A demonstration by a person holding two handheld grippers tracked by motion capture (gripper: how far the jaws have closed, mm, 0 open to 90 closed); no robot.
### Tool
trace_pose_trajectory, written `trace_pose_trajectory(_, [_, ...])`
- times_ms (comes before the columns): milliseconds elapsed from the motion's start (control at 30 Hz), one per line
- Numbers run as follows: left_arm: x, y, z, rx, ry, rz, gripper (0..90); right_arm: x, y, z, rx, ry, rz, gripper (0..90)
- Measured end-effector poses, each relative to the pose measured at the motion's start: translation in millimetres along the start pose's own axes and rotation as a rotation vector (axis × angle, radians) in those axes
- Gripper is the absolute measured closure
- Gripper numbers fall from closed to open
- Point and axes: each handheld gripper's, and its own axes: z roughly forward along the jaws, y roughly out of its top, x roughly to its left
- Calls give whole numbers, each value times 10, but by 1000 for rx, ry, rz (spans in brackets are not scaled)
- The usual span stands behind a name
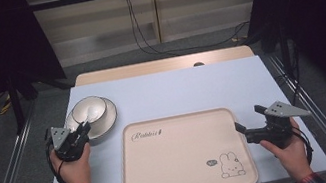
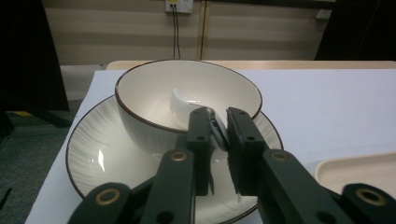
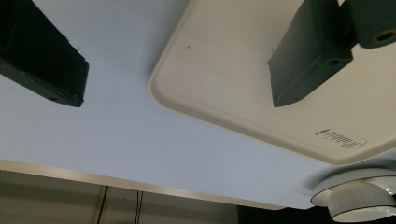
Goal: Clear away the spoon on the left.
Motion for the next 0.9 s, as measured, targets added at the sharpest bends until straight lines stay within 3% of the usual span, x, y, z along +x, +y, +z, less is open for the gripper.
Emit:
trace_pose_trajectory(433, [11, 9, -1, -5, -2, -13, 850, 1, 10, -5, -7, 6, 10, 44])
trace_pose_trajectory(667, [1, 116, -11, -36, -2, -17, 850, 15, 13, -7, -6, 12, 4, 44])
trace_pose_trajectory(733, [6, 172, 19, -42, -10, -34, 852, 19, 12, -5, -4, 15, 3, 44])
trace_pose_trajectory(900, [-14, 244, 61, -60, -3, -21, 851, 24, 13, -12, -4, 24, 2, 44])
